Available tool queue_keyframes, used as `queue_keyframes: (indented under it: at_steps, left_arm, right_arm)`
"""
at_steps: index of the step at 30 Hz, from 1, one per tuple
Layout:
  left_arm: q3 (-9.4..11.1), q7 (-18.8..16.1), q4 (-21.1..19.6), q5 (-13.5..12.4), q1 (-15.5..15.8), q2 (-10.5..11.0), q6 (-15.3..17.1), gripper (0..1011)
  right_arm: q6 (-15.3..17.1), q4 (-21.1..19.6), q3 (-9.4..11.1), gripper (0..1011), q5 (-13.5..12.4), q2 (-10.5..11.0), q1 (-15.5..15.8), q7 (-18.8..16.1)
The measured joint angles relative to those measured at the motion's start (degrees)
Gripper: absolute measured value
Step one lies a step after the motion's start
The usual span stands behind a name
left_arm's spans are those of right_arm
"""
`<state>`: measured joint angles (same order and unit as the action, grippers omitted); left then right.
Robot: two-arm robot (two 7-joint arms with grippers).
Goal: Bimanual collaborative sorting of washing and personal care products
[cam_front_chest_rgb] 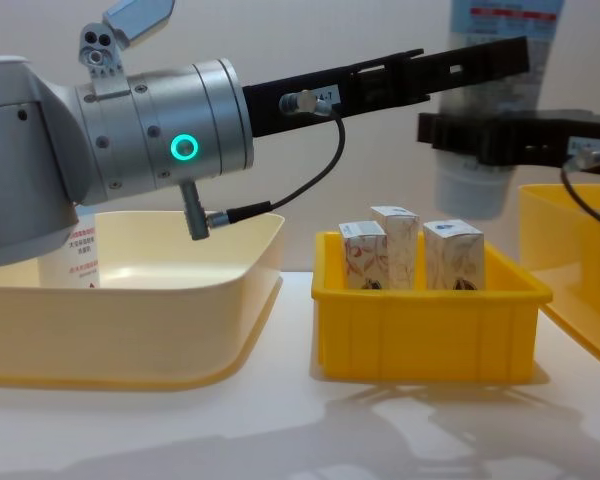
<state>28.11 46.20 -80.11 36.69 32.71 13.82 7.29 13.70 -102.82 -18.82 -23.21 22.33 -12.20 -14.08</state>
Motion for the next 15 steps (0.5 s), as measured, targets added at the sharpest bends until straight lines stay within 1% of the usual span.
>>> queue_keyframes:
  at_steps: [8, 15]
  left_arm:
    - [0.00, -0.03, 0.00, 0.00, 0.00, 0.00, -0.03, 1003]
    - [0.00, -0.04, 0.00, 0.00, 0.00, 0.00, -0.03, 1003]
  right_arm:
    - [-0.34, -1.08, 2.43, 490, 1.14, -0.56, 1.43, 3.50]
    - [-1.22, -1.68, 4.84, 490, 2.83, -1.31, 2.52, 7.42]
